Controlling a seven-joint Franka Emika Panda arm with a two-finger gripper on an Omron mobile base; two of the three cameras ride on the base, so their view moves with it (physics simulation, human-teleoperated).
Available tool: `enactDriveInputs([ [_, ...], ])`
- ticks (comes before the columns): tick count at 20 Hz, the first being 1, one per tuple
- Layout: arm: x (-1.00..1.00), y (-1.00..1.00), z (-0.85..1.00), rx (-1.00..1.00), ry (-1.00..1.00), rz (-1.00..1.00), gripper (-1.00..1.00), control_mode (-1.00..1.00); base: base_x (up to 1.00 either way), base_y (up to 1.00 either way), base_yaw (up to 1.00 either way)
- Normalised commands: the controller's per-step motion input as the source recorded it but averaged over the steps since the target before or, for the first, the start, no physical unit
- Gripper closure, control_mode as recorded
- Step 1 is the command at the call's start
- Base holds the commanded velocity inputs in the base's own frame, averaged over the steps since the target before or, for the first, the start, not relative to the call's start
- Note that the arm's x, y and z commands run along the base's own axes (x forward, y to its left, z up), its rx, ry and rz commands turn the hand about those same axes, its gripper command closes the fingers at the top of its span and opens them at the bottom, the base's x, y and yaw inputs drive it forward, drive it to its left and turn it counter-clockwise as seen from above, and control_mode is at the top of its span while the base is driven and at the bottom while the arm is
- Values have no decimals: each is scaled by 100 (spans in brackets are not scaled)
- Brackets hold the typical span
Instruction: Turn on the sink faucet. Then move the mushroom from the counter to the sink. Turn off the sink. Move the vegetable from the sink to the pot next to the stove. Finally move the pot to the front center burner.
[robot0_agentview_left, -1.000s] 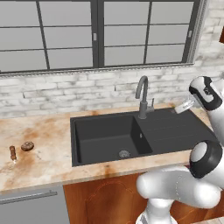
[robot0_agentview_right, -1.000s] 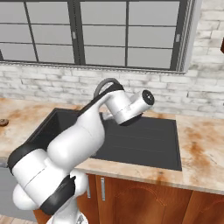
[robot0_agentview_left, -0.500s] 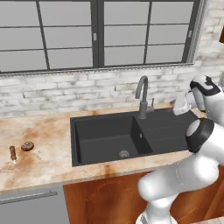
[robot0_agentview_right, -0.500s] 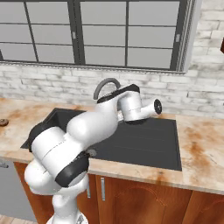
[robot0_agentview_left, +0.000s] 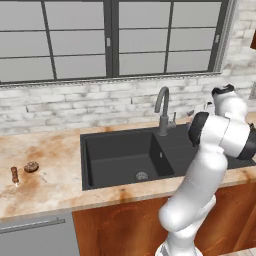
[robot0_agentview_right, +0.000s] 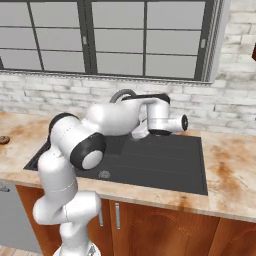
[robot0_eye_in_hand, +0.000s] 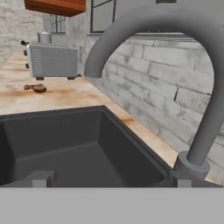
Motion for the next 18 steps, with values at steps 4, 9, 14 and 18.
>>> enactDriveInputs([
  [4,49,0,-20,2,-3,4,-100,-100,0,0,0],
  [9,37,-1,-19,3,-1,3,-100,-100,0,0,0],
  [14,39,0,-10,4,0,3,-100,-100,0,0,0],
  [18,35,3,-13,2,0,0,-100,-100,0,0,0],
])
